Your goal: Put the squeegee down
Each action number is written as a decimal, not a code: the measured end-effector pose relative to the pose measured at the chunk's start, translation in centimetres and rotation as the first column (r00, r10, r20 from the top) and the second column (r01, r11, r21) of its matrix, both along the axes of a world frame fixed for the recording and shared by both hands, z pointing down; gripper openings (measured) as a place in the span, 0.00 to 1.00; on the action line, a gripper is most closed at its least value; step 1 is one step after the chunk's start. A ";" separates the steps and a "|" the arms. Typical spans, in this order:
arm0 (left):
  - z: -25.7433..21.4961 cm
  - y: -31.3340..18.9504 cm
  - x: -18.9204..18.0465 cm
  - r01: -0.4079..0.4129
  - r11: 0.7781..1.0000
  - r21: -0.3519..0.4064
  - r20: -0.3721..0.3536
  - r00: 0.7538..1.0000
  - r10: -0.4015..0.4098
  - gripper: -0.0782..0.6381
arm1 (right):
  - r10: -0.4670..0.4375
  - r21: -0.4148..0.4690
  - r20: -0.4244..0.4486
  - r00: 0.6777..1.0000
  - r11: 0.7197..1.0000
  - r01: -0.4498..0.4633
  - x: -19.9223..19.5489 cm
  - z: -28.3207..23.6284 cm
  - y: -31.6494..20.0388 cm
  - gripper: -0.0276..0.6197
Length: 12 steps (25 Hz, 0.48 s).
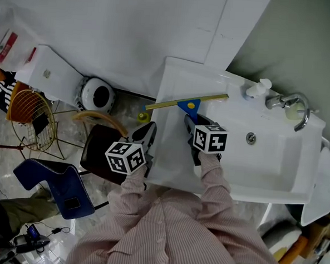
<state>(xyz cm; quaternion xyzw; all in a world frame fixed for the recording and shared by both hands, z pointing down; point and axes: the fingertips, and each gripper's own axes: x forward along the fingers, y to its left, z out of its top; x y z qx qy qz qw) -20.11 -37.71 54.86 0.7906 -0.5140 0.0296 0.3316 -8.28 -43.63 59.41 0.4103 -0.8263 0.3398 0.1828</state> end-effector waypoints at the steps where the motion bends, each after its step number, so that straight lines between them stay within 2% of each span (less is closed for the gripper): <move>1: 0.1 0.0 0.0 -0.002 1.000 -0.003 -0.001 1.000 0.002 0.11 | -0.002 0.000 -0.006 1.000 1.000 0.002 -0.1 0.1 0.0 0.25; 8: 0.6 0.1 0.1 -0.005 1.000 -0.019 -0.009 1.000 0.005 0.11 | -0.011 -0.010 -0.086 0.996 1.000 0.010 -0.3 1.3 0.3 0.25; 12: 0.7 0.2 -0.5 0.010 1.000 -0.023 -0.012 1.000 -0.011 0.11 | -0.003 -0.005 -0.102 0.995 1.000 0.003 -0.5 1.6 0.3 0.25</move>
